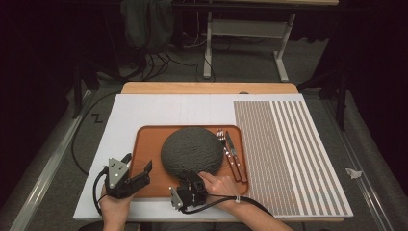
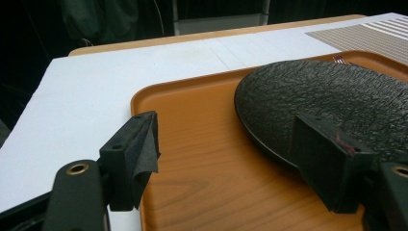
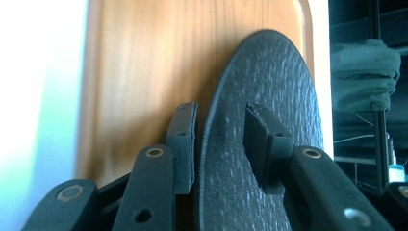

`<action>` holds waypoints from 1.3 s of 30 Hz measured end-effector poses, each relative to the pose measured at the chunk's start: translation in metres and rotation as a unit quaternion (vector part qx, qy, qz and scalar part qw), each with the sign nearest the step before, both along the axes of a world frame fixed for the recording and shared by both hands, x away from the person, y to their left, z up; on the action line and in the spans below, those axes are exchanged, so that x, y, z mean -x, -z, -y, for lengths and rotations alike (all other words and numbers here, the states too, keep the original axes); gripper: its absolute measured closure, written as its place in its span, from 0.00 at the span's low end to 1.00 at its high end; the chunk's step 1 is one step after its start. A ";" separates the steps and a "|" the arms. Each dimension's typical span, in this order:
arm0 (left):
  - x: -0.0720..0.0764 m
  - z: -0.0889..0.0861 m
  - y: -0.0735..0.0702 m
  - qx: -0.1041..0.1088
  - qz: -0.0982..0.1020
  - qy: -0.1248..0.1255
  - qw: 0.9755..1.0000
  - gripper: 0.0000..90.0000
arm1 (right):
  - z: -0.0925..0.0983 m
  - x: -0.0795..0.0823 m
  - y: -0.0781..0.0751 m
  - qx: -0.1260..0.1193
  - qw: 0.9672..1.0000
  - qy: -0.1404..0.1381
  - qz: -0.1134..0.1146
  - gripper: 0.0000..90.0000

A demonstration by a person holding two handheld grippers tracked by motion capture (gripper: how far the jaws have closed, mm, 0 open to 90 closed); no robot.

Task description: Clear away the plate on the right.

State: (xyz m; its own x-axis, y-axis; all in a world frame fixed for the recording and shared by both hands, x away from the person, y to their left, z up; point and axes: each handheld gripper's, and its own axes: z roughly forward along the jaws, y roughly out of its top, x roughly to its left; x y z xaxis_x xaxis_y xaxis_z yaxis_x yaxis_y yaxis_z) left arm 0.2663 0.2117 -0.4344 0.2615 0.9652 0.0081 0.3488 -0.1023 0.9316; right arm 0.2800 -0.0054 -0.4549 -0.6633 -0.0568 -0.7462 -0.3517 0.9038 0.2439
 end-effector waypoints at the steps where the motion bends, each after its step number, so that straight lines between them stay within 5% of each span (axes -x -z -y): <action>1: 0.000 0.000 0.000 0.001 -0.001 0.000 1.000 0.29 | 0.000 0.001 0.000 0.000 1.000 -0.001 0.000 0.75; 39: -0.001 0.001 0.000 -0.002 -0.002 0.001 1.000 0.29 | 0.033 0.008 -0.004 -0.005 0.999 0.031 0.015 0.71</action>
